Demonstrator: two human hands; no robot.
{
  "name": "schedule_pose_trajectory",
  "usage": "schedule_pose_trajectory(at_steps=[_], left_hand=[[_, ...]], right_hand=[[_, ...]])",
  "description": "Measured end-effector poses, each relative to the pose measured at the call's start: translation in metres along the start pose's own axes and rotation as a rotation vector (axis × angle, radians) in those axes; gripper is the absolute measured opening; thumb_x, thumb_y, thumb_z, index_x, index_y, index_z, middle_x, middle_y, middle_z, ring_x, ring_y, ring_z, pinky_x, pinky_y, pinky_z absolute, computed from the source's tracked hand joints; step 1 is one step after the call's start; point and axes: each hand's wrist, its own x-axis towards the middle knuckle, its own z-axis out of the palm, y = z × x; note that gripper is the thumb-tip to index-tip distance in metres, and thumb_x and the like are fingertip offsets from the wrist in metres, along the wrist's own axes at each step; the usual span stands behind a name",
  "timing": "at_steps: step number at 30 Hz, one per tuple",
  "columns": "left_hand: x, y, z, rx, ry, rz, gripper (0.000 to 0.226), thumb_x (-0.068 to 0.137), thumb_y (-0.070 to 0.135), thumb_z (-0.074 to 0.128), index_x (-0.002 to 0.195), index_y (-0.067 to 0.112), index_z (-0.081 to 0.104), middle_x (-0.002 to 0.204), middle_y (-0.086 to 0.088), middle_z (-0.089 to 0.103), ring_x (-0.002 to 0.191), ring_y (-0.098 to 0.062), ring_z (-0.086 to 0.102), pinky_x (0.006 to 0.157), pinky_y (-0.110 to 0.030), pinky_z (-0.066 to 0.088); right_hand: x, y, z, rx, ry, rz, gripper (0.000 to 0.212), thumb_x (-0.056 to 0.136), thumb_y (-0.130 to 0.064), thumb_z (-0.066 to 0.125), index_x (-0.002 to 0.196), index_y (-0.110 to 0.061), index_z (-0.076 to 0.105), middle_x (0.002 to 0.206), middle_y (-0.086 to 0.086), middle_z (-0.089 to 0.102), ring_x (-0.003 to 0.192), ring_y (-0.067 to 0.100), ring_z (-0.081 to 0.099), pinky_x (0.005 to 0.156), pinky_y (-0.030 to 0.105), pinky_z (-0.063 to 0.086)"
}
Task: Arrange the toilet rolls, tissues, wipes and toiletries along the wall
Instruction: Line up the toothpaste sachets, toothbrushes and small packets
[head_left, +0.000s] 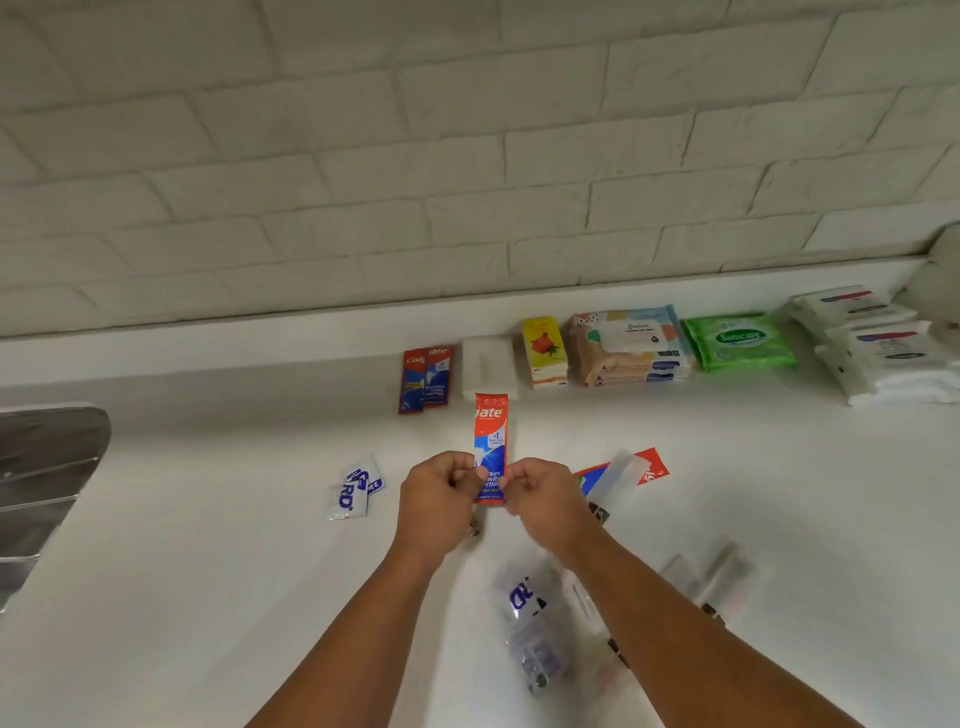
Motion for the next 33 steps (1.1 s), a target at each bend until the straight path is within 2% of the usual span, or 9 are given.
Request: schedule_pose_trajectory(at_steps=[4, 8, 10, 12, 15, 18, 22, 25, 33], left_hand=[[0.026, -0.005, -0.04, -0.039, 0.03, -0.019, 0.008, 0.092, 0.008, 0.067, 0.09, 0.011, 0.074, 0.078, -0.003, 0.076, 0.055, -0.004, 0.063, 0.059, -0.02, 0.05], [0.061, -0.007, -0.073, -0.035, 0.007, -0.028, 0.007, 0.089, 0.01, 0.07, 0.086, 0.014, 0.075, 0.077, -0.005, 0.076, 0.062, -0.014, 0.066, 0.068, -0.032, 0.056], [0.082, -0.003, -0.084, -0.024, -0.004, -0.036, 0.013, 0.088, 0.008, 0.071, 0.079, 0.017, 0.075, 0.074, -0.009, 0.075, 0.059, -0.018, 0.061, 0.066, -0.033, 0.054], [0.106, 0.0, -0.091, 0.028, 0.0, -0.038, 0.02, 0.087, 0.008, 0.07, 0.071, 0.02, 0.074, 0.067, -0.009, 0.073, 0.055, -0.018, 0.059, 0.063, -0.031, 0.052], [0.142, 0.001, -0.097, 0.068, 0.007, -0.047, 0.025, 0.086, 0.011, 0.072, 0.064, 0.023, 0.071, 0.059, -0.002, 0.068, 0.053, -0.017, 0.059, 0.066, -0.035, 0.056], [0.171, -0.005, -0.1, 0.07, 0.004, -0.078, 0.026, 0.084, 0.01, 0.075, 0.059, 0.019, 0.072, 0.055, -0.005, 0.065, 0.055, -0.02, 0.058, 0.065, -0.037, 0.054], [0.195, -0.012, -0.099, 0.107, -0.027, -0.089, 0.004, 0.08, 0.01, 0.078, 0.083, 0.006, 0.079, 0.061, -0.009, 0.068, 0.057, -0.021, 0.06, 0.065, -0.034, 0.052], [0.206, -0.021, -0.095, 0.119, -0.073, -0.1, 0.002, 0.079, 0.012, 0.079, 0.081, 0.011, 0.079, 0.075, -0.014, 0.075, 0.069, -0.03, 0.072, 0.076, -0.046, 0.062], [0.202, -0.015, -0.089, 0.316, -0.02, -0.007, 0.019, 0.084, 0.023, 0.078, 0.097, 0.009, 0.079, 0.092, -0.011, 0.077, 0.085, -0.026, 0.073, 0.082, -0.041, 0.06]], right_hand=[[0.017, -0.023, 0.037, 0.051, -0.013, -0.033, 0.01, 0.092, -0.009, 0.06, 0.087, -0.011, 0.069, 0.065, -0.002, 0.066, 0.053, 0.008, 0.058, 0.061, 0.028, 0.049], [0.039, -0.048, 0.067, 0.062, 0.034, -0.013, 0.014, 0.091, -0.008, 0.057, 0.085, -0.012, 0.068, 0.067, 0.004, 0.067, 0.053, 0.013, 0.059, 0.057, 0.03, 0.05], [0.052, -0.06, 0.078, 0.101, 0.064, 0.061, 0.019, 0.09, -0.006, 0.055, 0.078, -0.016, 0.067, 0.069, 0.007, 0.067, 0.054, 0.016, 0.059, 0.052, 0.029, 0.048], [0.067, -0.068, 0.087, 0.106, 0.097, 0.081, 0.019, 0.087, -0.013, 0.055, 0.074, -0.021, 0.066, 0.076, 0.009, 0.071, 0.061, 0.022, 0.062, 0.057, 0.034, 0.053], [0.086, -0.073, 0.099, -0.027, 0.137, 0.046, 0.02, 0.088, -0.025, 0.052, 0.087, -0.019, 0.07, 0.086, 0.009, 0.073, 0.077, 0.031, 0.069, 0.073, 0.043, 0.059], [0.1, -0.073, 0.11, -0.088, 0.154, 0.065, 0.029, 0.083, -0.028, 0.045, 0.085, -0.014, 0.07, 0.084, 0.012, 0.072, 0.077, 0.033, 0.069, 0.071, 0.045, 0.059], [0.114, -0.072, 0.122, -0.058, 0.127, 0.14, 0.023, 0.081, -0.021, 0.051, 0.081, -0.012, 0.072, 0.085, 0.016, 0.072, 0.081, 0.037, 0.07, 0.075, 0.049, 0.06], [0.116, -0.073, 0.126, -0.033, 0.104, 0.202, 0.017, 0.085, -0.017, 0.054, 0.072, -0.02, 0.064, 0.089, 0.013, 0.071, 0.09, 0.035, 0.07, 0.081, 0.047, 0.059], [0.121, -0.072, 0.131, -0.09, 0.139, 0.229, 0.02, 0.089, -0.016, 0.054, 0.09, -0.005, 0.07, 0.09, 0.017, 0.072, 0.085, 0.034, 0.07, 0.077, 0.044, 0.06]])
